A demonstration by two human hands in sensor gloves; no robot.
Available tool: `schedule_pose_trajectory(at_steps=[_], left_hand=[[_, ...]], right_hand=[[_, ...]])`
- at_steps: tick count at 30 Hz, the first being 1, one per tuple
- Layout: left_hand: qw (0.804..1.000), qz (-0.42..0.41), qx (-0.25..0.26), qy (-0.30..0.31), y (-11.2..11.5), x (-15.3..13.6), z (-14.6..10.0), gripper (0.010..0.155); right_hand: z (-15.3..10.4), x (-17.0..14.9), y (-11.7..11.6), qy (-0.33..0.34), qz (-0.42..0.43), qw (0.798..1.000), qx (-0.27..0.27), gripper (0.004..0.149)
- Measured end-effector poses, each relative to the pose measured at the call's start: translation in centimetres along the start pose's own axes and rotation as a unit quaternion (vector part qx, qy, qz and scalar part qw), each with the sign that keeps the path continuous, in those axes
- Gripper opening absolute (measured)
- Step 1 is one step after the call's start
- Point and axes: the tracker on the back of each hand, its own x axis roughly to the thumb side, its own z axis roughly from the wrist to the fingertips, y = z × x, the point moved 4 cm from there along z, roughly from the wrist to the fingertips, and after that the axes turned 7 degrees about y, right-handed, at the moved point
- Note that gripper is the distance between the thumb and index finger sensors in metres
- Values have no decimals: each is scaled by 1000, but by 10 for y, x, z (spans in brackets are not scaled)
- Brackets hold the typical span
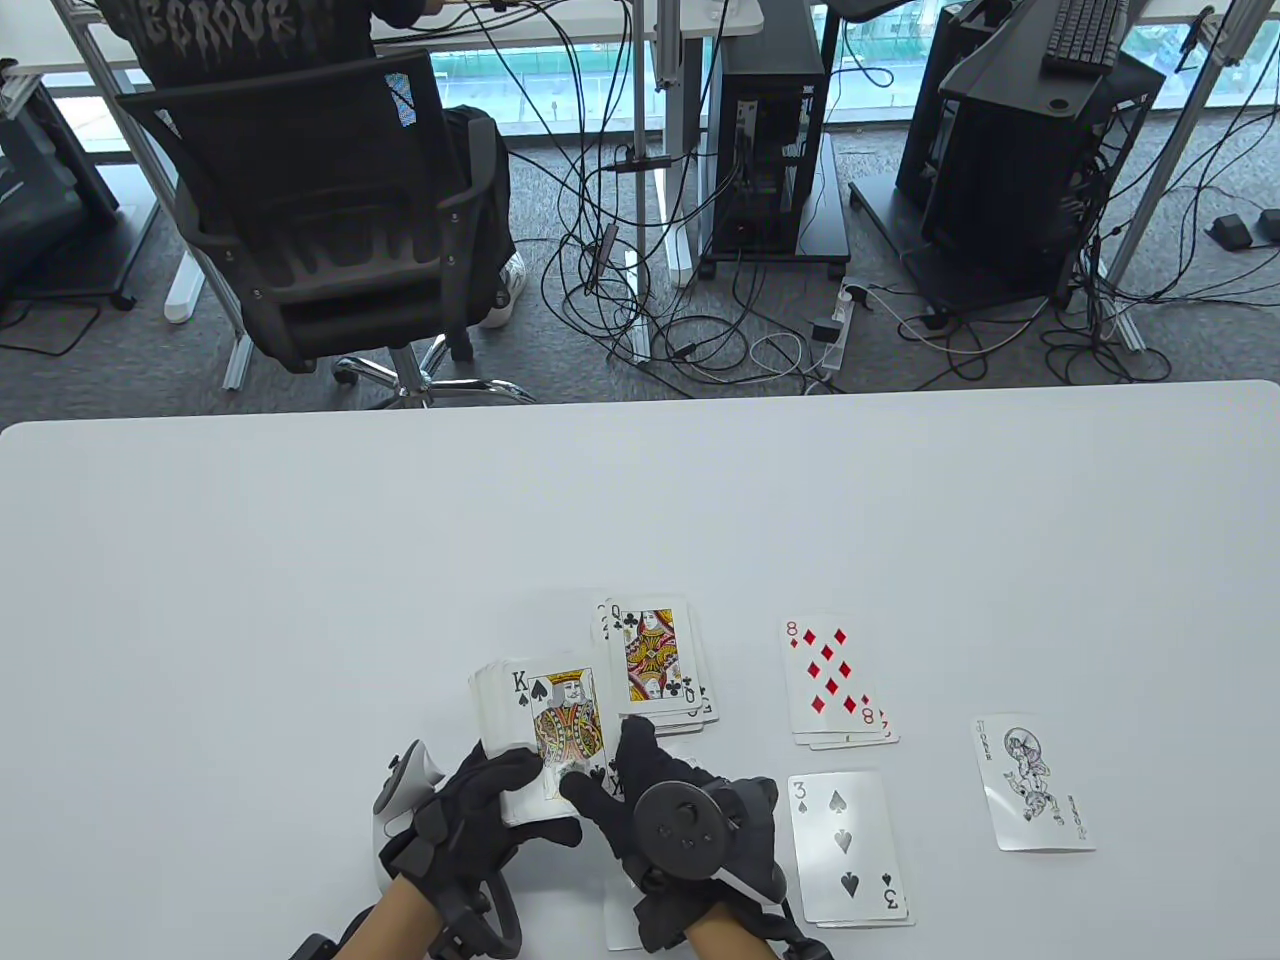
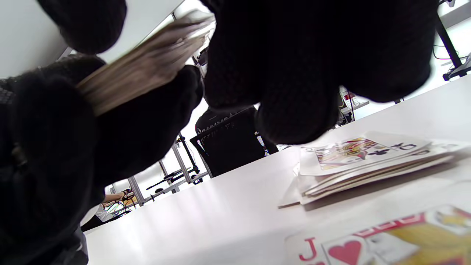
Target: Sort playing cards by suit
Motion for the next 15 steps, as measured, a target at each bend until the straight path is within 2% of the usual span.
schedule_pose_trajectory(at_steps=[4,11,15], left_hand=[[1000,2,-8,-1,2,0,0,53],[1000,9,-15,-12,4,-5,1,52],[1000,12,-15,-14,4,-6,1,53]], right_hand=[[-5,-5,-3,-18,39,999,-30,76],[-10,-9,7,-37,50,994,-85,57],[-11,-12,7,-38,71,993,-87,47]])
